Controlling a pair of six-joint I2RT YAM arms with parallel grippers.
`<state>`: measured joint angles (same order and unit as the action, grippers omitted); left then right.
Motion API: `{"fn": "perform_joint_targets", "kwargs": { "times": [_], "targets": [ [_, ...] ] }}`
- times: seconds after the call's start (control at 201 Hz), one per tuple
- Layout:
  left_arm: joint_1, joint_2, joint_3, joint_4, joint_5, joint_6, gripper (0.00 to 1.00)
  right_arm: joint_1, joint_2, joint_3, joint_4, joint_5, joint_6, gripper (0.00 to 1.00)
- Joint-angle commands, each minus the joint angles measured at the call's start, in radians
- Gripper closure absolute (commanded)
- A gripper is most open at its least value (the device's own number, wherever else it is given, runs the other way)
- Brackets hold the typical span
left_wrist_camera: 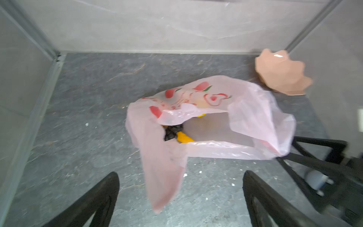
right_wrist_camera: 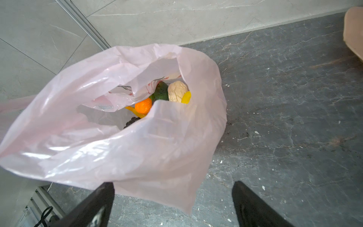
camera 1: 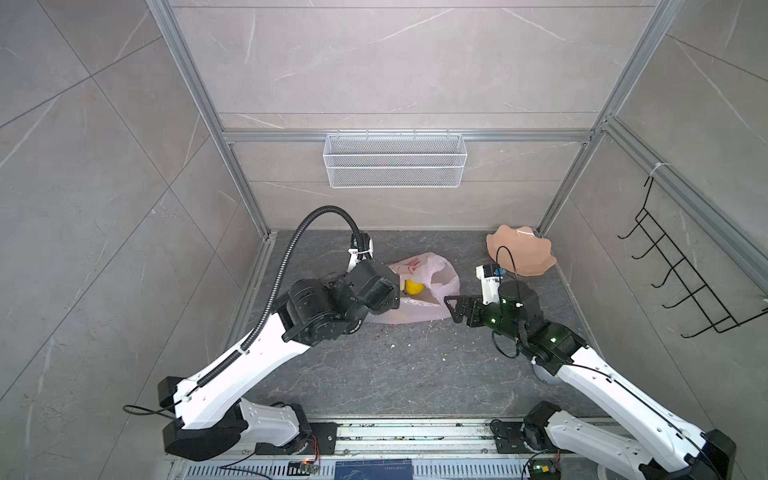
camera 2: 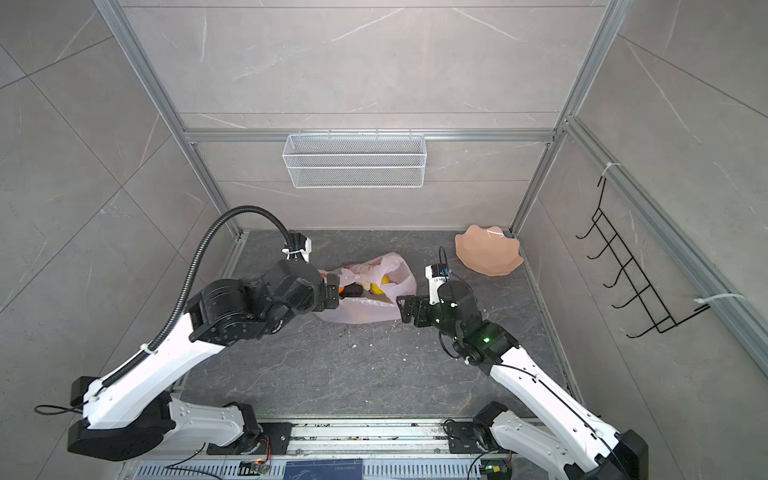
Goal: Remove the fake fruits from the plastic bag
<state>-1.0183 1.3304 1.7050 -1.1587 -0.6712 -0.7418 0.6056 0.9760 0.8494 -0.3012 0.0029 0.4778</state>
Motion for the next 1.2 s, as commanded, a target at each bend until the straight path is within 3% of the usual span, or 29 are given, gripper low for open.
{"fn": "perform_joint_targets", "kwargs": {
  "times": [0.0, 0.214, 0.319, 0.403, 0.597, 0.697, 0.777, 0.901, 1.006, 1.105, 1.2],
  "targets": [
    [0.076, 0.021, -0.056, -0.037, 0.009, -0.06, 0.0, 0.044, 0.018, 0.043, 0.02, 0.07, -0.012, 0.04],
    [0.171, 0.023, -0.195, 0.174, 0.25, -0.01, 0.01, 0.132, 0.005, 0.056, -0.058, 0.195, -0.001, 0.03],
    [0.224, 0.015, -0.257, 0.211, 0.27, -0.029, 0.06, 0.179, 0.0, 0.064, -0.094, 0.226, -0.008, 0.01],
    [0.259, -0.018, -0.328, 0.281, 0.299, -0.031, 0.15, 0.233, 0.007, 0.078, -0.135, 0.323, 0.005, 0.01],
    [0.291, -0.064, -0.422, 0.362, 0.307, -0.035, 0.2, 0.264, 0.131, 0.151, -0.215, 0.49, 0.068, 0.01],
    [0.321, -0.095, -0.487, 0.416, 0.329, -0.038, 0.38, 0.253, 0.206, 0.202, -0.212, 0.525, 0.091, 0.04],
    [0.342, -0.14, -0.555, 0.475, 0.355, -0.042, 0.51, 0.223, 0.264, 0.24, -0.212, 0.523, 0.103, 0.11],
    [0.384, -0.225, -0.64, 0.548, 0.369, -0.034, 0.73, 0.095, 0.339, 0.274, -0.158, 0.357, 0.106, 0.42],
    [0.441, -0.263, -0.671, 0.608, 0.41, -0.018, 0.86, -0.001, 0.385, 0.308, -0.108, 0.236, 0.108, 0.66],
    [0.522, -0.219, -0.599, 0.631, 0.492, 0.02, 1.0, -0.075, 0.45, 0.401, -0.083, 0.135, 0.111, 0.82],
    [0.591, -0.126, -0.448, 0.611, 0.557, 0.049, 1.0, -0.112, 0.533, 0.543, -0.081, 0.046, 0.126, 0.89]
  ]
}}
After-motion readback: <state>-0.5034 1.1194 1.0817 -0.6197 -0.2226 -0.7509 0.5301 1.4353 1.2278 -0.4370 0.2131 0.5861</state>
